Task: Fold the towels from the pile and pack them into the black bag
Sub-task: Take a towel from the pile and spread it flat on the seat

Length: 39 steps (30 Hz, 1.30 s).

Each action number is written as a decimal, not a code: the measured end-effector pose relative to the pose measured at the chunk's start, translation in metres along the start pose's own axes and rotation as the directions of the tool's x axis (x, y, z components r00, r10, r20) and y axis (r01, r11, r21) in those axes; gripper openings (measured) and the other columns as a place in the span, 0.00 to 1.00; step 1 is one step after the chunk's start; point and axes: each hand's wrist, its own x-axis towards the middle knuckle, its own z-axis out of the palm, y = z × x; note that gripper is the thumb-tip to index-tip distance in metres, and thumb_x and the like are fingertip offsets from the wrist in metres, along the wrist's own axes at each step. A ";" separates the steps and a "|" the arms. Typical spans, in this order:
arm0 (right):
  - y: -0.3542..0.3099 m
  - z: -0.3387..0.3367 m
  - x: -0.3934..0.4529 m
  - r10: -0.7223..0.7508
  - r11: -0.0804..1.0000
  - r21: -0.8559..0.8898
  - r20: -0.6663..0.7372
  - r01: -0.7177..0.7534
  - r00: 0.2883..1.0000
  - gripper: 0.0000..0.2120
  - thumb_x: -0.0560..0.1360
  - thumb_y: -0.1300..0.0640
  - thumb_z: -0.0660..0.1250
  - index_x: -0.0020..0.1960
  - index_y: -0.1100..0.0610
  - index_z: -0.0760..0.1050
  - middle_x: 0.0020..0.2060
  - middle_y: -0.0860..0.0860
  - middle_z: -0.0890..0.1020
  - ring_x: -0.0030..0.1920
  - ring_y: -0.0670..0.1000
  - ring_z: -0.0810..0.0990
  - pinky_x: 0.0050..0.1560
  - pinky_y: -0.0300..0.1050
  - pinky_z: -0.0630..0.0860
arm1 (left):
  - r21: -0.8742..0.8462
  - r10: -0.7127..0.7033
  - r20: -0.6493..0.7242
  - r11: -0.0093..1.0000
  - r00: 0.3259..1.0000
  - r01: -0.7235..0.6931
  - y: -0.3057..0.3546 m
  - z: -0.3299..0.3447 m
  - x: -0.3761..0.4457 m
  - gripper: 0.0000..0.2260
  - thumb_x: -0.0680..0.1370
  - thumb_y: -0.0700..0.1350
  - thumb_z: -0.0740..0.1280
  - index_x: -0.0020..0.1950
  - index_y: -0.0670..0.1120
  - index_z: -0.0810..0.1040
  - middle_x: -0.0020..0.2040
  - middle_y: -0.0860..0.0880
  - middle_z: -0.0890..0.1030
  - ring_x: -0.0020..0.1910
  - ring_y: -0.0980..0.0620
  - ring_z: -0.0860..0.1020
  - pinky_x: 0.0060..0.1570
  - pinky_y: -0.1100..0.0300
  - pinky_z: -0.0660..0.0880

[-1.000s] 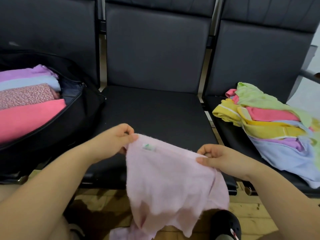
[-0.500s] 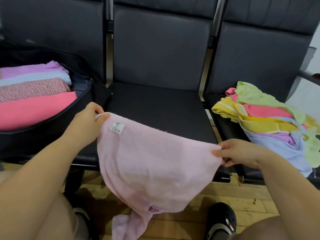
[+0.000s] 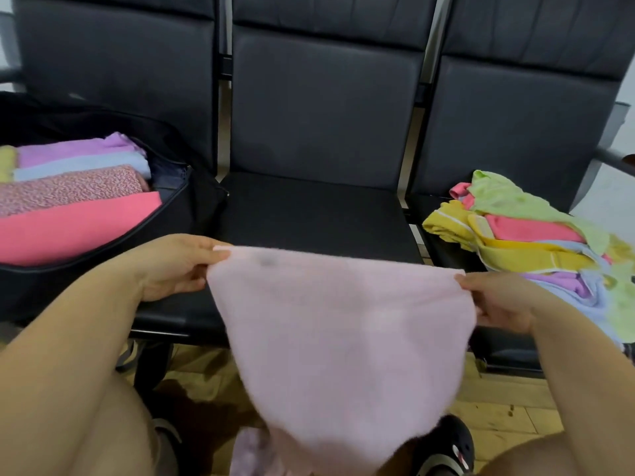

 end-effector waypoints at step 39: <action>-0.049 0.092 0.210 -0.452 0.393 -0.900 -0.010 0.189 0.892 0.38 0.76 0.31 0.45 0.79 0.50 0.41 0.78 0.52 0.41 0.77 0.51 0.40 0.75 0.47 0.38 | 0.920 0.241 -0.244 0.365 0.939 0.146 0.000 0.067 0.225 0.39 0.76 0.70 0.45 0.78 0.49 0.39 0.78 0.46 0.38 0.77 0.48 0.38 0.75 0.53 0.37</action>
